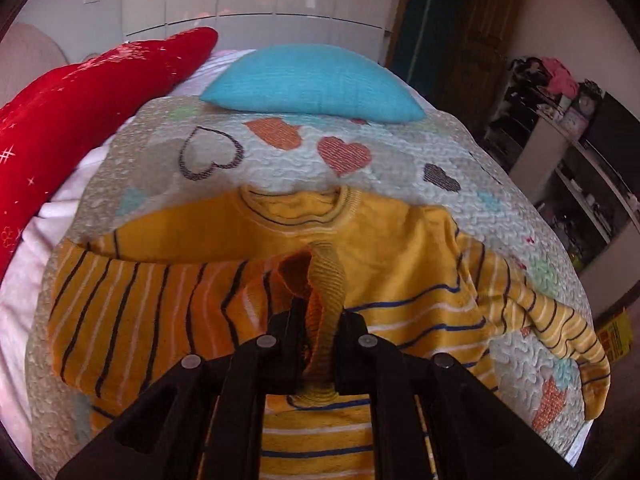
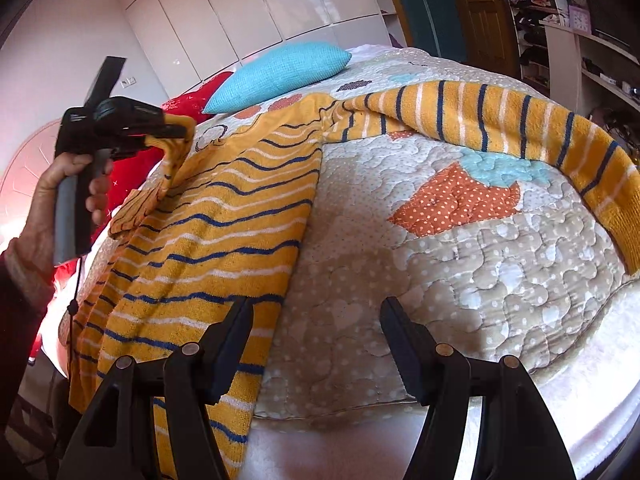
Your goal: Fold small clothes
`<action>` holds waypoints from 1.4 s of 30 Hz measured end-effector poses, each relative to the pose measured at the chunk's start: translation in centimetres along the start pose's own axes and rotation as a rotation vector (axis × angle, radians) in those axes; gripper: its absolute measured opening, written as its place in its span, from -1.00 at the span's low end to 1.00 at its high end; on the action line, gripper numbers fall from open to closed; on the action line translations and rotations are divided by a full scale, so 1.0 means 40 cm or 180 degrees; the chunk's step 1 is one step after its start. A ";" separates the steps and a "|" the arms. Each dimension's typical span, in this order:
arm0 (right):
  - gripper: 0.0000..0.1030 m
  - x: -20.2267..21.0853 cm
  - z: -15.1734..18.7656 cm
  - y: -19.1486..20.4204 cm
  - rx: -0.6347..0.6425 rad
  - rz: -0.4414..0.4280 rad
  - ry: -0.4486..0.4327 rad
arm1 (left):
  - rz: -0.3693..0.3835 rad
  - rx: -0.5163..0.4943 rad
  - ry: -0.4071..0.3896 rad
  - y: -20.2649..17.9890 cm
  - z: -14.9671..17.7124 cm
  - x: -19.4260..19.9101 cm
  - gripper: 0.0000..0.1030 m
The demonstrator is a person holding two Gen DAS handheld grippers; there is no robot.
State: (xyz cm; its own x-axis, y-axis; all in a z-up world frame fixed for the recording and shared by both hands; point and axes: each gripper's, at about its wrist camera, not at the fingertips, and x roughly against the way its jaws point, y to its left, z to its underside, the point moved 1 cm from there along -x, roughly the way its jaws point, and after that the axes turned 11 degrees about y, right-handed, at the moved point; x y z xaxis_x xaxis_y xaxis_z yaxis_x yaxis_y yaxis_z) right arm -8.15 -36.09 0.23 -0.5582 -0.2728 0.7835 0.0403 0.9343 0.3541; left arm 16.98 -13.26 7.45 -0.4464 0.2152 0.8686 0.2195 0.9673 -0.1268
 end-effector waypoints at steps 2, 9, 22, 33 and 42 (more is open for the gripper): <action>0.38 0.004 0.002 -0.004 0.0003 -0.0007 -0.0012 | 0.0038 -0.0175 0.0121 -0.063 0.010 -0.045 -0.72; 0.38 0.024 0.004 -0.010 -0.0022 -0.0006 -0.0009 | 0.0636 -0.0166 0.0285 -0.066 0.069 0.010 -0.05; -0.12 -0.052 0.011 0.116 0.0355 -0.0093 0.0320 | -0.0160 0.0664 0.0129 0.404 0.421 0.261 0.51; 0.07 0.170 -0.040 -0.174 -0.0510 0.0967 -0.0402 | 0.0312 0.1198 0.0270 0.442 0.630 0.246 0.51; 0.38 0.239 -0.040 -0.366 -0.0828 0.1249 -0.0617 | 0.0238 0.1024 0.0300 0.360 0.604 0.221 0.51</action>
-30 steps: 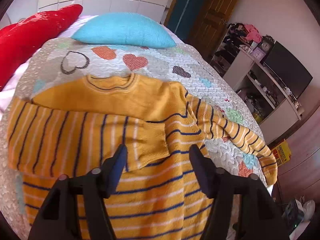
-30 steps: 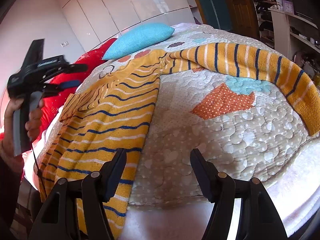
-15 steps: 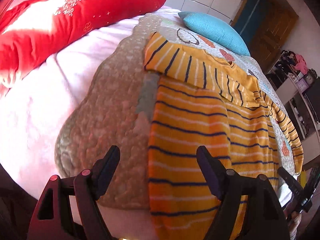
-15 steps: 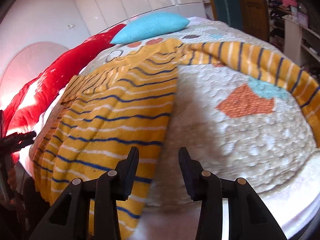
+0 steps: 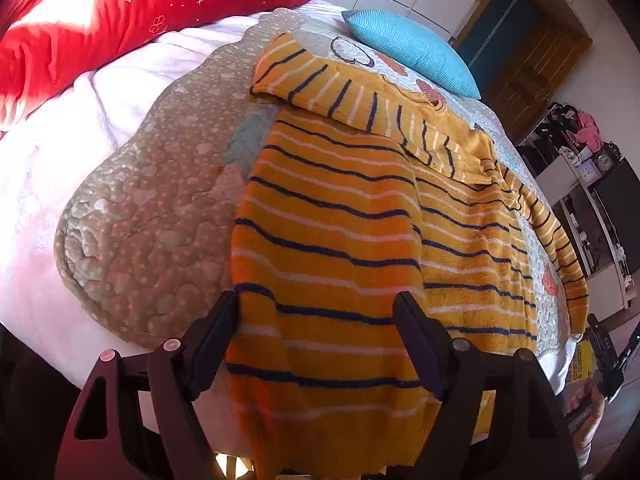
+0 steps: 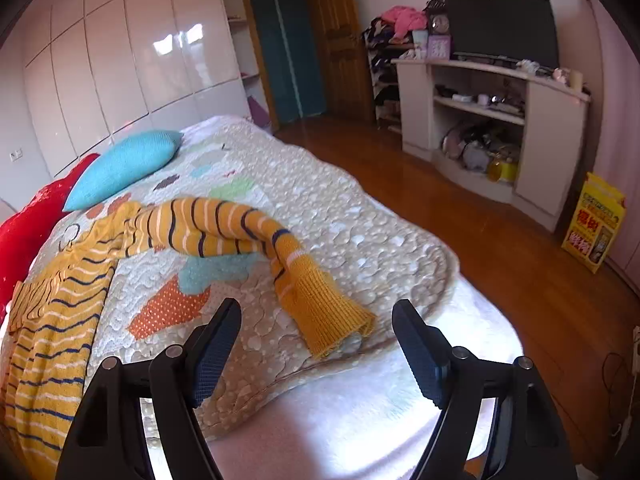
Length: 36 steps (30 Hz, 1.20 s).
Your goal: Fold small clothes
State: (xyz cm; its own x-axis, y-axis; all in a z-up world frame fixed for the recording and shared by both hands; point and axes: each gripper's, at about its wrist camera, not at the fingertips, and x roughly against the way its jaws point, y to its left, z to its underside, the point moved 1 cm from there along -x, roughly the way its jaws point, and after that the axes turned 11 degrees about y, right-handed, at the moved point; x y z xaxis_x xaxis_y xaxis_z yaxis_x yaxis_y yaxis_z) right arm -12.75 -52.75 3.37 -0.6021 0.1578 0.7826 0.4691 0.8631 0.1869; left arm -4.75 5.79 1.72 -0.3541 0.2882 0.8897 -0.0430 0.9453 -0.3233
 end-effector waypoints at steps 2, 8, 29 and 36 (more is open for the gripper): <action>-0.76 -0.049 -0.019 -0.002 0.0082 -0.0234 0.0289 | -0.0001 -0.0032 0.0012 -0.019 0.001 -0.003 0.51; -0.81 0.090 -0.137 -0.113 -0.0248 -0.0817 -0.0019 | -0.0007 -0.0150 0.0024 -0.059 0.007 0.020 0.51; 0.09 -0.101 0.007 -0.178 -0.1644 -0.1497 0.0458 | -0.0045 -0.0151 0.0058 -0.082 0.014 -0.005 0.54; -0.86 -0.112 -0.032 -0.195 -0.1802 -0.1012 0.0170 | 0.0091 -0.0075 0.0029 -0.065 0.020 0.002 0.54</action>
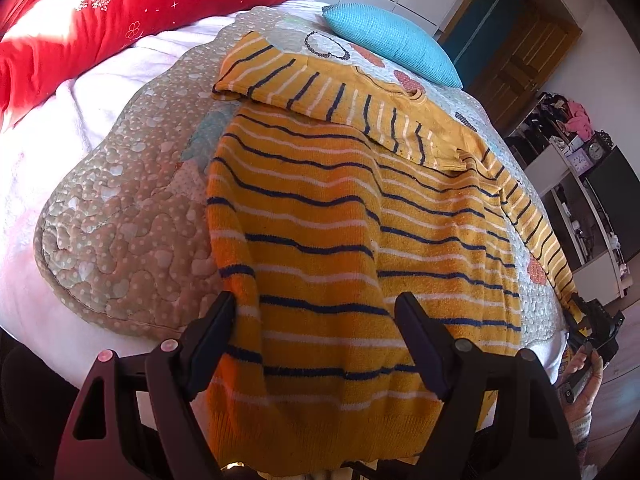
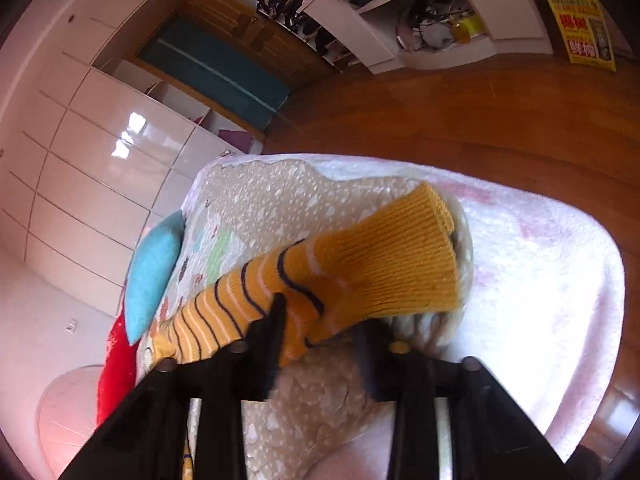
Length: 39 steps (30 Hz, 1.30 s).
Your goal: Fold small clothes
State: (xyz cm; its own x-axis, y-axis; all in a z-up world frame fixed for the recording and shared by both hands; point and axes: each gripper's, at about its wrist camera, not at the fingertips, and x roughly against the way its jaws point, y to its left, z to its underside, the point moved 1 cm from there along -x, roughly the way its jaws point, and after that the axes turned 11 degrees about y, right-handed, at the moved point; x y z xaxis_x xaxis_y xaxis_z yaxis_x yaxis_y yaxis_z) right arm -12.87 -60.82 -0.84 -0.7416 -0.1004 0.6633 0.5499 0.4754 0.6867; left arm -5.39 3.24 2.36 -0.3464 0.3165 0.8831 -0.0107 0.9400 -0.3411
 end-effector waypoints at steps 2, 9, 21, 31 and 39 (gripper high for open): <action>-0.86 0.011 -0.026 0.026 0.0133 0.0182 -0.0048 | 0.0064 0.0018 -0.0007 0.009 0.004 0.005 0.55; -0.87 0.030 -0.013 0.452 0.1514 0.0334 -0.0238 | 0.0301 0.0025 -0.0096 0.034 0.020 0.034 0.54; -0.87 -0.482 0.644 1.101 0.3261 -0.0352 0.1213 | 0.0396 0.0059 -0.0490 0.138 0.058 0.151 0.55; -0.87 -0.678 0.922 1.078 0.3948 0.0185 0.1479 | 0.0336 0.0252 -0.0473 0.236 0.077 0.149 0.55; -0.87 -0.619 0.898 1.196 0.3943 -0.0028 0.1289 | 0.0378 0.0309 -0.0463 0.227 0.070 0.126 0.55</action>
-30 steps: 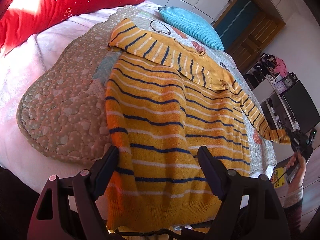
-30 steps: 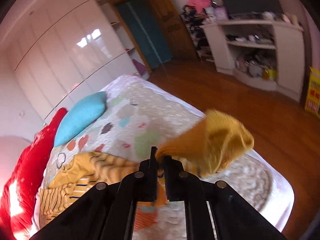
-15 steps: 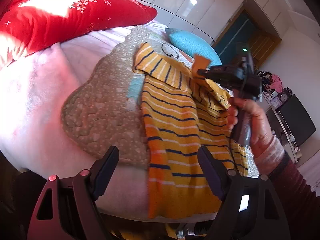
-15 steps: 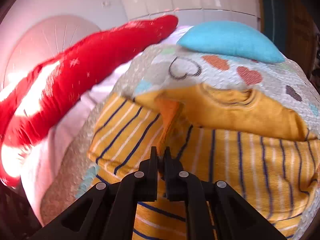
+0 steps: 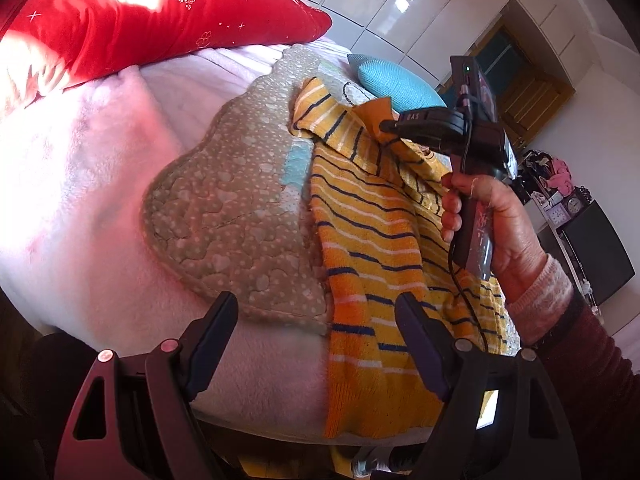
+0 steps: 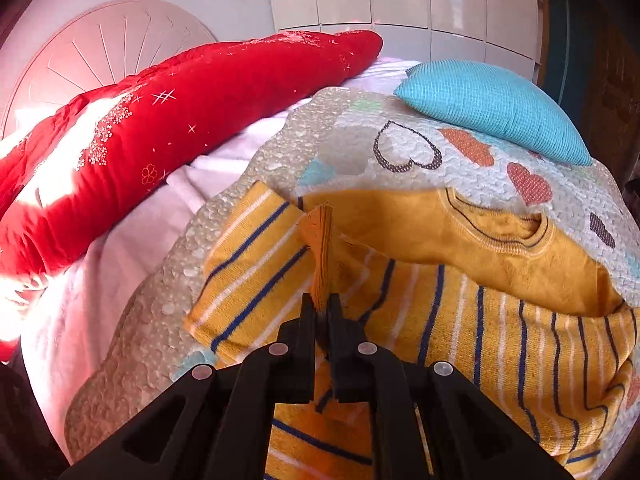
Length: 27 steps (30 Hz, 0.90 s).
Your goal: Fold small clothes
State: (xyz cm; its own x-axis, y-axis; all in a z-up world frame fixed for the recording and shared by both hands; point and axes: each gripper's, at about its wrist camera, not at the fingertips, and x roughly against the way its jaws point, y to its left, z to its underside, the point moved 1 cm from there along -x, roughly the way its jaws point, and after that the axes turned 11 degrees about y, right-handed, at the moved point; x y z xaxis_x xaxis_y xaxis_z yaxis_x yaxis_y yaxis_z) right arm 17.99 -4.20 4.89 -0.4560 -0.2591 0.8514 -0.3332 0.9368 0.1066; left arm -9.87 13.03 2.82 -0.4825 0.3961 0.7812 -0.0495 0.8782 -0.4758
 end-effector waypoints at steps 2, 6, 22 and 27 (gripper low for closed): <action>-0.87 -0.012 -0.016 0.027 0.0058 -0.0016 0.0021 | -0.0014 0.0015 0.0029 -0.006 0.002 -0.010 0.55; -0.78 -0.077 -0.012 0.069 0.0243 -0.0310 0.0353 | -0.0130 -0.0022 0.0047 -0.018 0.010 -0.015 0.55; 0.21 0.300 0.266 -0.257 0.0048 -0.0226 -0.0054 | -0.0322 -0.0048 0.0154 -0.042 0.016 -0.047 0.55; 0.21 0.334 0.427 -0.476 -0.0475 0.0248 -0.0001 | -0.0382 -0.0180 0.0202 -0.087 0.016 -0.065 0.55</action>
State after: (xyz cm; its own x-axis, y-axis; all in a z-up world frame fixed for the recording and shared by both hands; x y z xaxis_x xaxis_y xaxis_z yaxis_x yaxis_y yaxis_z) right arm 4.16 -29.49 5.47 -0.4759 -0.1843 0.8600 -0.1705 0.9786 0.1153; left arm -9.00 8.78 2.18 -0.4196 0.3020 0.8560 -0.0534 0.9332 -0.3554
